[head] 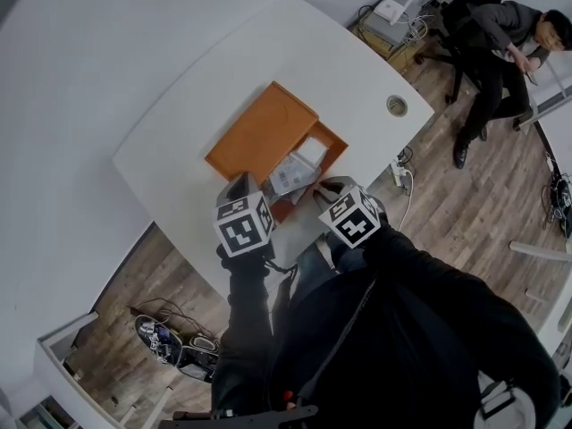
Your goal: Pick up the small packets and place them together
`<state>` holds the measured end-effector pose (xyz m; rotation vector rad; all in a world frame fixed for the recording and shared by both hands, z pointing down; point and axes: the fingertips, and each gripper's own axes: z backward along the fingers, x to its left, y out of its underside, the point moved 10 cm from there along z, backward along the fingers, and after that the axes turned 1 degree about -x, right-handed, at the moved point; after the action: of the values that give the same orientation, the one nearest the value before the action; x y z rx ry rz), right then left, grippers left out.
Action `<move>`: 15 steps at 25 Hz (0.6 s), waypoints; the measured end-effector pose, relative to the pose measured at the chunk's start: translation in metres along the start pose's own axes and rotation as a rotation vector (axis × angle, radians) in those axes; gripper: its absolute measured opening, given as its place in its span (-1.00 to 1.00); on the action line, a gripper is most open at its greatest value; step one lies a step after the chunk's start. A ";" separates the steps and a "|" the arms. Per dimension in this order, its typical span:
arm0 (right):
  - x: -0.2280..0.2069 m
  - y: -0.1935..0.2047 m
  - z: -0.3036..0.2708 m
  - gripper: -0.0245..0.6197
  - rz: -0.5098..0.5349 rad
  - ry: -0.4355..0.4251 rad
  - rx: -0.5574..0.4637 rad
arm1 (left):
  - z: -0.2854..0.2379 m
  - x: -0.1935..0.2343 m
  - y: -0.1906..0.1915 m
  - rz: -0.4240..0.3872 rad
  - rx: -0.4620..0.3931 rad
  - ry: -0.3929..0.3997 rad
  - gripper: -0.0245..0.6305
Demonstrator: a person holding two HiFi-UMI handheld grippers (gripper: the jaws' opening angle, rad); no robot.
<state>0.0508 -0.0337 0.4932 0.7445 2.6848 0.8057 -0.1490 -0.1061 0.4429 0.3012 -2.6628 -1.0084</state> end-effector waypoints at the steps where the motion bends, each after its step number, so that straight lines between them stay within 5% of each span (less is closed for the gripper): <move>1: 0.001 0.004 0.003 -0.70 -0.004 0.000 0.003 | 0.001 0.000 0.000 0.004 -0.002 -0.001 -0.93; 15: -0.004 0.031 0.016 -0.68 -0.101 -0.018 -0.032 | -0.003 -0.006 0.003 0.051 -0.020 0.030 -0.93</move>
<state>0.0728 -0.0068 0.4982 0.6003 2.6630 0.8118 -0.1432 -0.1041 0.4456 0.2411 -2.6182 -1.0063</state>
